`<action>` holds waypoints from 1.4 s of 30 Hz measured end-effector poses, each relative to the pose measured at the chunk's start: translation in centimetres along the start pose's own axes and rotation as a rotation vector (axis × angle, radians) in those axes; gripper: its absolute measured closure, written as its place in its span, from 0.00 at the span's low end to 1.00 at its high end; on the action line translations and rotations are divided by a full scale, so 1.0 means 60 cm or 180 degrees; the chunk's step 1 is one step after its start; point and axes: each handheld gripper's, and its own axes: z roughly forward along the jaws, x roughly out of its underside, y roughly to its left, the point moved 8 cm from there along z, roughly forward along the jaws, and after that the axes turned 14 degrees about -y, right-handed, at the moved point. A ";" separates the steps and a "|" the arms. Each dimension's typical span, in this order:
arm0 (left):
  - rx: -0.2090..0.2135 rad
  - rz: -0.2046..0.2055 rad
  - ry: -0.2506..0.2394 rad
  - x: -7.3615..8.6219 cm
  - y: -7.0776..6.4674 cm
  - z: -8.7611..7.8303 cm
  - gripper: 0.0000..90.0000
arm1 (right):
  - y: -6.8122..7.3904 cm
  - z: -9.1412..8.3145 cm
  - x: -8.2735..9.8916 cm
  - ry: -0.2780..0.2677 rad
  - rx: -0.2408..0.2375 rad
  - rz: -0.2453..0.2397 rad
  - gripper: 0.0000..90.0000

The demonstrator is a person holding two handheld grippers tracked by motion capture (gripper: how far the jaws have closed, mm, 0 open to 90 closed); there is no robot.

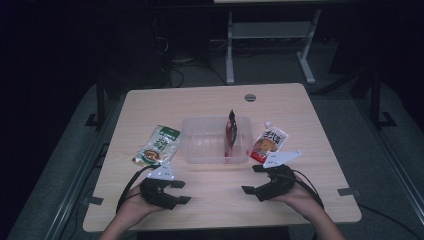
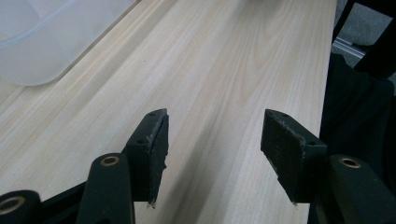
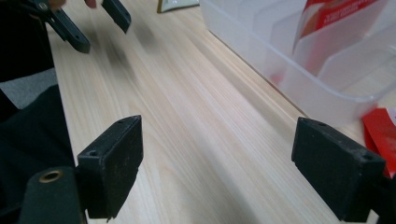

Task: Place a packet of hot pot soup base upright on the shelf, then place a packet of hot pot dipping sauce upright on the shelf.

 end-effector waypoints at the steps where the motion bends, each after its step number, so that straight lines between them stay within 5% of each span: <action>1: -0.0001 -0.0001 0.0006 -0.001 0.001 0.000 0.46 | -0.001 0.000 0.000 -0.0008 -0.0006 0.0000 0.18; 13: -0.0130 -0.0068 -0.0050 -0.010 0.015 -0.025 0.45 | -0.014 -0.005 0.006 -0.0015 0.0046 0.0031 0.18; 22: -0.0377 -0.0195 -0.0131 -0.013 0.044 -0.063 0.44 | -0.018 -0.006 0.011 0.0005 0.0042 0.0024 0.18; 29: -0.0429 -0.0255 -0.0114 0.001 0.062 -0.066 0.44 | -0.052 -0.017 0.011 0.0119 0.0256 -0.0053 0.20; 42: -0.0463 -0.0305 -0.0116 0.008 0.074 -0.067 0.44 | -0.158 -0.037 -0.021 -0.0098 0.0734 0.0009 0.74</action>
